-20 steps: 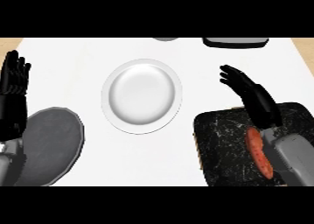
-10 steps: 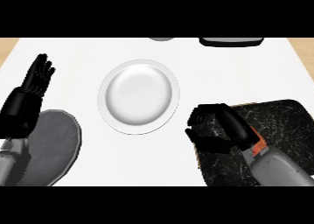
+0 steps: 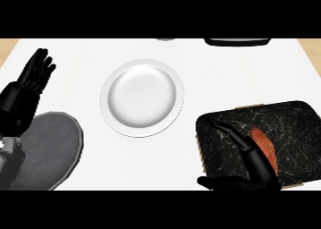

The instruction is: Pick the sweet potato from the tray and place it in the plate

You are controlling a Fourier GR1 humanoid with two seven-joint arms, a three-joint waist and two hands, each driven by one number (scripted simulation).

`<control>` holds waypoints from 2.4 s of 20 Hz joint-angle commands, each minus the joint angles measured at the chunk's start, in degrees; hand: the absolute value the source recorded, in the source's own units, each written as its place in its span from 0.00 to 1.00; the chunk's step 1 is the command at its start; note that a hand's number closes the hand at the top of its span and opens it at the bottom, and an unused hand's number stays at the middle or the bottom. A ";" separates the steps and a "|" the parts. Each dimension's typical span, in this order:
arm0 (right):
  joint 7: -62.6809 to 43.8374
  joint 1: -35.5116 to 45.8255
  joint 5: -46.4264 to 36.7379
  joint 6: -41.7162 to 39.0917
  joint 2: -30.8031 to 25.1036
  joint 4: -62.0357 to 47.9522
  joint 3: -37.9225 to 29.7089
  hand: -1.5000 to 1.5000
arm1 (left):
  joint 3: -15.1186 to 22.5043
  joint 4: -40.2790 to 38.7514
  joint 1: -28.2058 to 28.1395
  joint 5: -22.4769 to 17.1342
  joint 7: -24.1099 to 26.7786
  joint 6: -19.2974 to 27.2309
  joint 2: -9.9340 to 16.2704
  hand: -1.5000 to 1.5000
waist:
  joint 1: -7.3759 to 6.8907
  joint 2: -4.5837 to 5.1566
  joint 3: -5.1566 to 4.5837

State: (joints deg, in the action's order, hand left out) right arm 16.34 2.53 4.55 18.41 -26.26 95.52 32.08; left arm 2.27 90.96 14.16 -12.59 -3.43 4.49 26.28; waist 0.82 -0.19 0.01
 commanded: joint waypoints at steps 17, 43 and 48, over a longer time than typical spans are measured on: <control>-52.28 7.63 -3.13 -28.07 -37.92 23.00 -3.62 0.00 | 0.35 0.81 1.95 0.99 -2.88 -0.96 -1.32 0.50 | -2.04 0.17 -0.30; -55.85 6.85 -21.88 -47.72 -18.89 6.89 -8.61 0.00 | -4.59 4.54 -2.29 5.78 -3.33 -5.51 -4.84 0.50 | -0.88 0.13 -0.01; -50.63 8.96 -28.16 -47.17 -12.03 -3.46 -6.24 0.00 | -2.95 -0.58 0.18 8.51 -0.24 -4.33 -8.84 0.50 | -0.98 0.27 -0.01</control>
State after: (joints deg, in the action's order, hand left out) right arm -36.70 10.76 -20.08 -28.23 -42.37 97.03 25.36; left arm -1.02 92.85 15.60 -5.67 -7.29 0.61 19.27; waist -0.06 0.02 0.01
